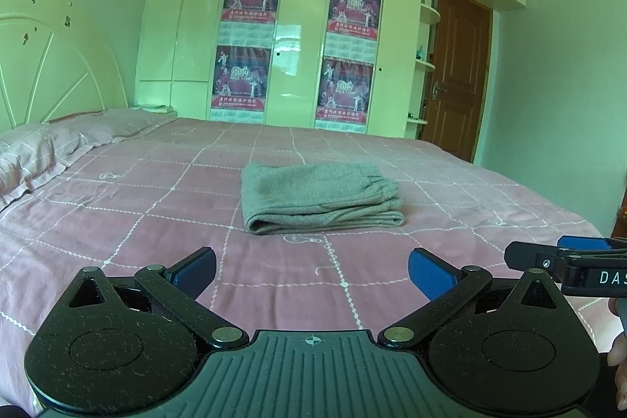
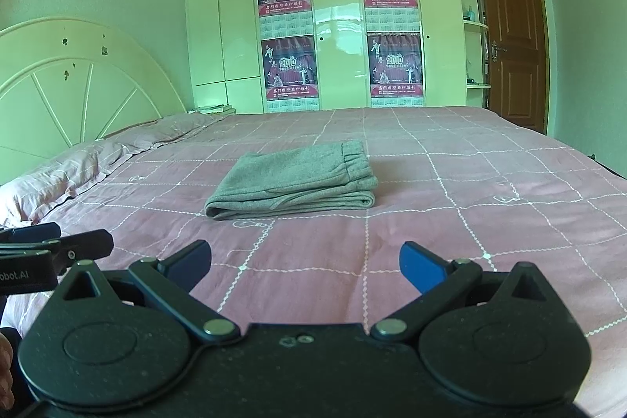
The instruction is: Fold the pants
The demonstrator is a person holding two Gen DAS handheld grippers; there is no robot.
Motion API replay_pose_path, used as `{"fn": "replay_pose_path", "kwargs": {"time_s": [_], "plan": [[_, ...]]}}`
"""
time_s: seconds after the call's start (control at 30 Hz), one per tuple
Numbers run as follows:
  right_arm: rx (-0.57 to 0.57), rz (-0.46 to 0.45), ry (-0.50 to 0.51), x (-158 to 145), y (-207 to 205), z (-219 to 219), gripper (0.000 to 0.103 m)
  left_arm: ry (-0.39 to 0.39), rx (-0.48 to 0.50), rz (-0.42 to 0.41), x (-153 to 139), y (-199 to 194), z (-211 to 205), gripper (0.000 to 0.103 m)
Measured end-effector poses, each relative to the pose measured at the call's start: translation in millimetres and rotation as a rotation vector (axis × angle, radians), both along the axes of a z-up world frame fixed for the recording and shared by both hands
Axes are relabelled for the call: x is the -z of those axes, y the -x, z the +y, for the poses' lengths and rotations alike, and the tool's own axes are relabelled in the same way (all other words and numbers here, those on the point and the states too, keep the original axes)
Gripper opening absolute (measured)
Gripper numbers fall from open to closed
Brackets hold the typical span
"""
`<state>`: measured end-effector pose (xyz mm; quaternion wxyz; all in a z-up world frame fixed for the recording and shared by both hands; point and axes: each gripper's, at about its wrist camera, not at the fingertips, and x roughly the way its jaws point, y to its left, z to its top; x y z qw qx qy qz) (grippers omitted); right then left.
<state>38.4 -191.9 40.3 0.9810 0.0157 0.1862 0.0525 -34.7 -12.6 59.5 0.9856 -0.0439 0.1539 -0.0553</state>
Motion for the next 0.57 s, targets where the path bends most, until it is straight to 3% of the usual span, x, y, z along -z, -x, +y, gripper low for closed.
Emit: {"fn": "replay_pose_path", "kwargs": {"time_s": [0.57], "plan": [[0.01,-0.017,-0.003,-2.7,4.0,0.4,0.097,-0.005,-0.001,-0.015,-3.1,0.5,1.6,0.103]]}}
